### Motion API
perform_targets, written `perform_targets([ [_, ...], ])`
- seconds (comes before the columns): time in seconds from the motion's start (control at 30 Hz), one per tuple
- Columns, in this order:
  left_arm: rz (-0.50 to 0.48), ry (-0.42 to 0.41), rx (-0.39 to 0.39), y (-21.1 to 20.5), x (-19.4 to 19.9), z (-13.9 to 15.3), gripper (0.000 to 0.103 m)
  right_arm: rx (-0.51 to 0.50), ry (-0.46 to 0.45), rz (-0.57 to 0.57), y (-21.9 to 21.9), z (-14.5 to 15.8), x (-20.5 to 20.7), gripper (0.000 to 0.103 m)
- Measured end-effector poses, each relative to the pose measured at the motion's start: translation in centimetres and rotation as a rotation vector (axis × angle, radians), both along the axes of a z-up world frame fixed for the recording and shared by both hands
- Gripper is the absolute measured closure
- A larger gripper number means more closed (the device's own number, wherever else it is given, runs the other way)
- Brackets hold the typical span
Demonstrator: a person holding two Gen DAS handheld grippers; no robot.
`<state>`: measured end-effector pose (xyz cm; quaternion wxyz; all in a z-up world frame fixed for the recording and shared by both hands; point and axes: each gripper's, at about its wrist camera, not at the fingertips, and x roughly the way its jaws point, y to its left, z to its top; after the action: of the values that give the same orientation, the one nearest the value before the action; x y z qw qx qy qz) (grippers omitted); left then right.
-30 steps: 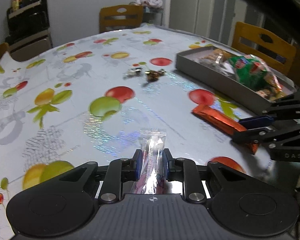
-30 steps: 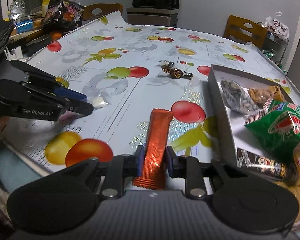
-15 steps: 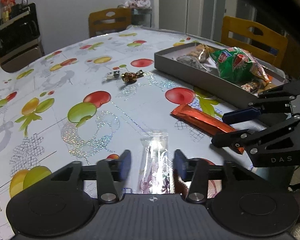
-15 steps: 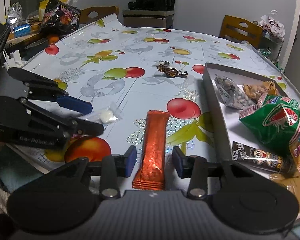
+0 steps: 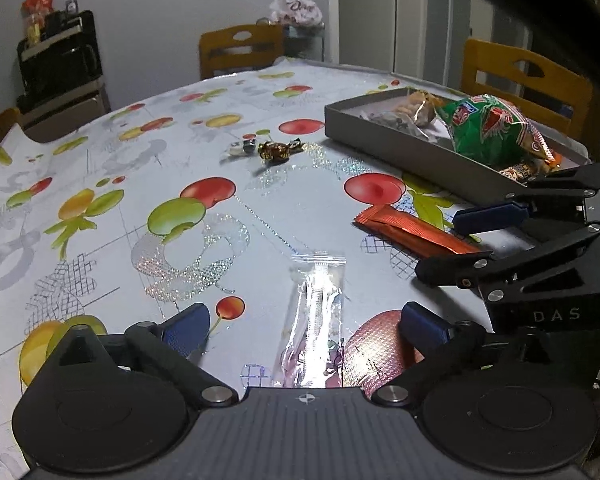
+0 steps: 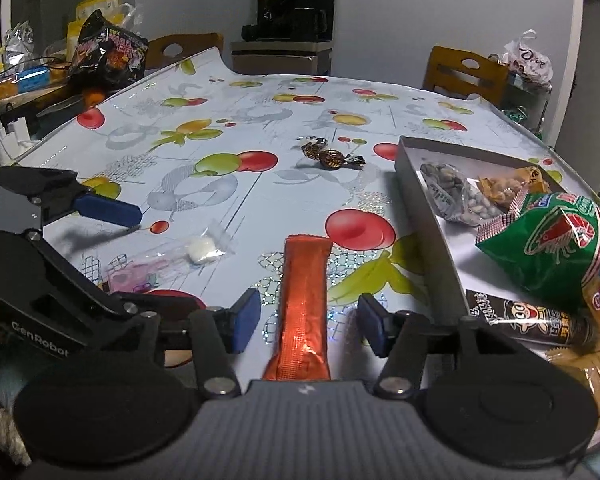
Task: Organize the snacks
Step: 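Lift the lollipop bag and candy bar off the table with both tools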
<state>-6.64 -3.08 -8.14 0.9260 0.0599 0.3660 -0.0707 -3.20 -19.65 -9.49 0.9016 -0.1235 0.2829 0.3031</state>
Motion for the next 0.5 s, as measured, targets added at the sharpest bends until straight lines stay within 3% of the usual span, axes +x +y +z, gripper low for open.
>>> perform_targets([
  [0.2,-0.013,0.004,0.018,0.0,-0.1,0.1,0.0,-0.021,-0.002,-0.013,0.1,0.0,0.1,0.037],
  [0.3,-0.012,0.026,-0.038,0.8,0.1,-0.1,0.0,-0.043,-0.008,-0.042,0.1,0.0,0.2,0.017],
  [0.5,-0.008,0.028,-0.037,0.8,0.1,-0.1,0.0,-0.036,0.0,-0.047,-0.2,-0.1,0.4,0.017],
])
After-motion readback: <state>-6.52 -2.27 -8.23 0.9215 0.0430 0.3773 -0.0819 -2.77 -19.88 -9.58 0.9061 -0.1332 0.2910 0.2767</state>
